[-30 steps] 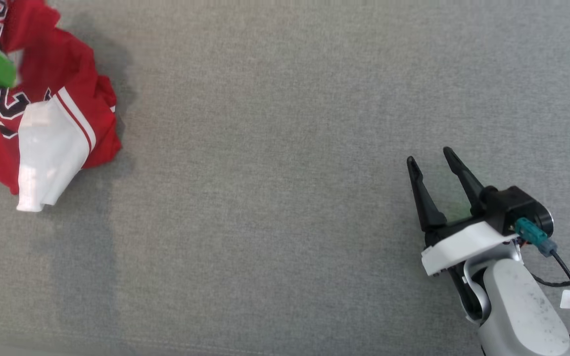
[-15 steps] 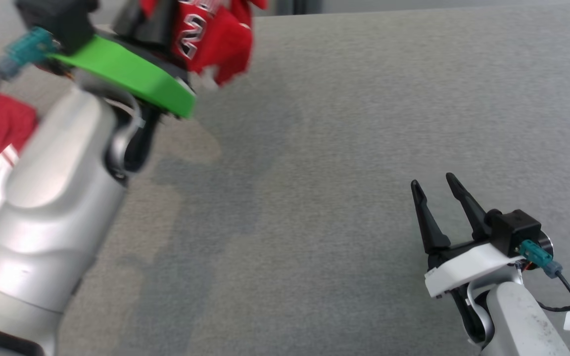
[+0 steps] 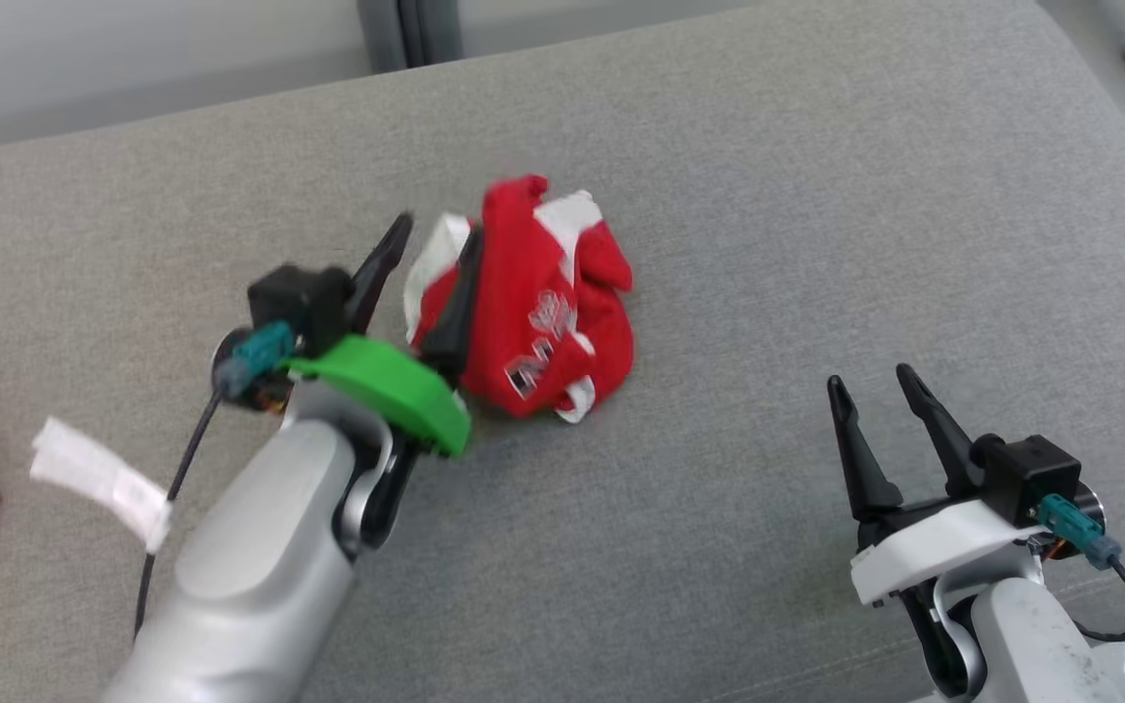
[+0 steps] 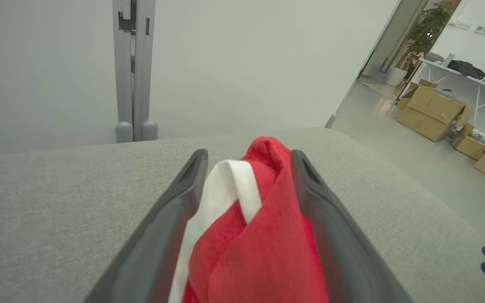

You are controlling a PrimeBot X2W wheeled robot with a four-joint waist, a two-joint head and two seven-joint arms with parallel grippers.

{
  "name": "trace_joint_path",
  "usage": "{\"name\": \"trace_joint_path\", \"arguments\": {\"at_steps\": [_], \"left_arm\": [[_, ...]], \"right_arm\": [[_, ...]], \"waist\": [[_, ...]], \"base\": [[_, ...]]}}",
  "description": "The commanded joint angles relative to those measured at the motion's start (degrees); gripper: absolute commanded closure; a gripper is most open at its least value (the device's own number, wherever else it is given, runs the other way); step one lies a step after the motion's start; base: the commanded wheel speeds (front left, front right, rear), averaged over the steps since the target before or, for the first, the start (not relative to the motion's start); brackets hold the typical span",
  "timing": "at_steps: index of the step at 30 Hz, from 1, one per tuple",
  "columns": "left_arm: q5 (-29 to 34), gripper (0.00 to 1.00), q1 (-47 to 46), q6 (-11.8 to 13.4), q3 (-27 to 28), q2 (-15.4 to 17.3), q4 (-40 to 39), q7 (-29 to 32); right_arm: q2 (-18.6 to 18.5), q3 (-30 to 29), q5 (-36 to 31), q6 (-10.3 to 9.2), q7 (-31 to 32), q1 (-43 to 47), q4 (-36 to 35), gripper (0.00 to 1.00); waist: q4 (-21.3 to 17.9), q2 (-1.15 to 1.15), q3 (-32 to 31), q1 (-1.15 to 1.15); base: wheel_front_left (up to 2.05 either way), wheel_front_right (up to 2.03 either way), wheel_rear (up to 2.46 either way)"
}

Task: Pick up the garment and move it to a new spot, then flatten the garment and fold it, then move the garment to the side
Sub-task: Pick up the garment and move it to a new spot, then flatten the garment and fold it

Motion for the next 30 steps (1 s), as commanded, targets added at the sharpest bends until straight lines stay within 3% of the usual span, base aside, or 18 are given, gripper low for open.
{"name": "trace_joint_path", "arguments": {"at_steps": [1,6,14,22,30], "left_arm": [[2.41,0.00,2.84,0.46,1.82,0.90,0.22,-0.04],[9.02,0.00,12.11,0.50,12.05,0.95,-1.22,-0.04],[17.47,0.00,23.68,-1.56,24.57,-0.96,-5.48,-0.04],[24.03,0.00,35.14,-3.48,31.57,-4.48,-9.76,-0.04],[26.78,0.00,38.47,-4.25,33.63,-6.56,-10.76,-0.04]], "right_arm": [[-0.16,-0.09,0.03,-0.09,-0.04,0.48,-0.13,0.00],[-0.18,-0.34,-0.17,-0.09,-0.04,1.34,0.19,0.00],[-0.20,-0.72,-0.39,-0.09,-0.03,2.81,1.20,0.00],[-0.19,-0.93,-0.46,-0.09,-0.04,5.24,2.47,0.00],[-0.19,-1.36,-1.09,-0.09,-0.04,6.30,3.23,0.00]], "waist": [[0.30,0.00,-1.07,0.00],[3.02,0.00,-3.37,0.00],[6.78,0.00,-6.88,0.00],[8.63,0.00,-9.67,0.00],[9.96,0.00,-9.13,0.00]], "base": [[0.00,0.00,0.00],[0.00,0.00,0.00],[0.00,0.00,0.00],[0.00,0.00,0.00],[0.00,0.00,0.00]]}}
